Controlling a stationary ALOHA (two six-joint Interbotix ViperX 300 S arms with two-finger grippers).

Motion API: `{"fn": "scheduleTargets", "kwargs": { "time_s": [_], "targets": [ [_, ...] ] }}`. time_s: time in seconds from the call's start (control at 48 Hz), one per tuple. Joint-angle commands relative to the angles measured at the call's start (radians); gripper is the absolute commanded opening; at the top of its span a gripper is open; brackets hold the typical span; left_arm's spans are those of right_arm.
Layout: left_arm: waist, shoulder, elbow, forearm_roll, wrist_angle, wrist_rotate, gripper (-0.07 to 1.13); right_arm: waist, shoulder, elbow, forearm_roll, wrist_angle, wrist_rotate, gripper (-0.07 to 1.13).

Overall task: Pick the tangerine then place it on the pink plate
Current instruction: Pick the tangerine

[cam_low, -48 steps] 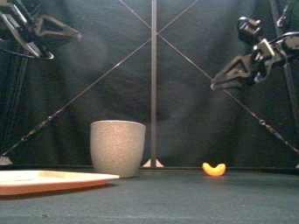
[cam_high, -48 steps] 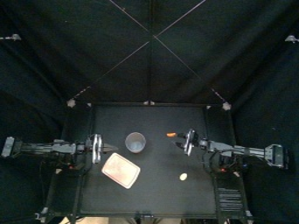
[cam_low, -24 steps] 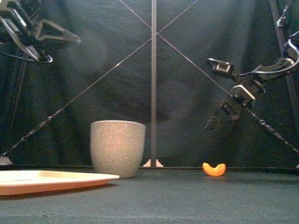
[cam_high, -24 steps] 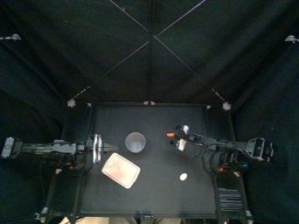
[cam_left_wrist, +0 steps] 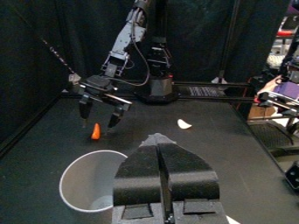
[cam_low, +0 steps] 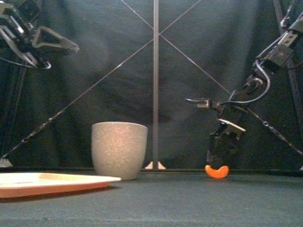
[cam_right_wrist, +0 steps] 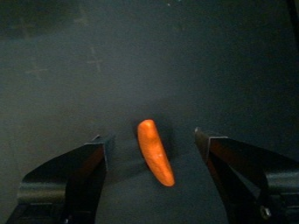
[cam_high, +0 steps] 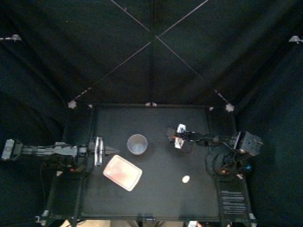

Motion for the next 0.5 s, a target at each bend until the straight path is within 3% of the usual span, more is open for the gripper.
{"fn": "scheduleTargets", "kwargs": {
  "time_s": [0.021,0.292,0.5],
  "targets": [
    [0.002,0.003,-0.011,0.0,-0.005,-0.002,0.05,-0.031,0.002,-0.028,-0.003,0.0,-0.002,1.03],
    [0.002,0.003,-0.003,0.0,-0.006,-0.003,0.05,-0.037,0.048,-0.032,0.021,0.0,0.003,0.97],
    [0.002,0.003,-0.005,0.0,-0.005,-0.003,0.05,-0.034,0.074,-0.034,0.043,0.0,0.003,0.77]
  ]
}}
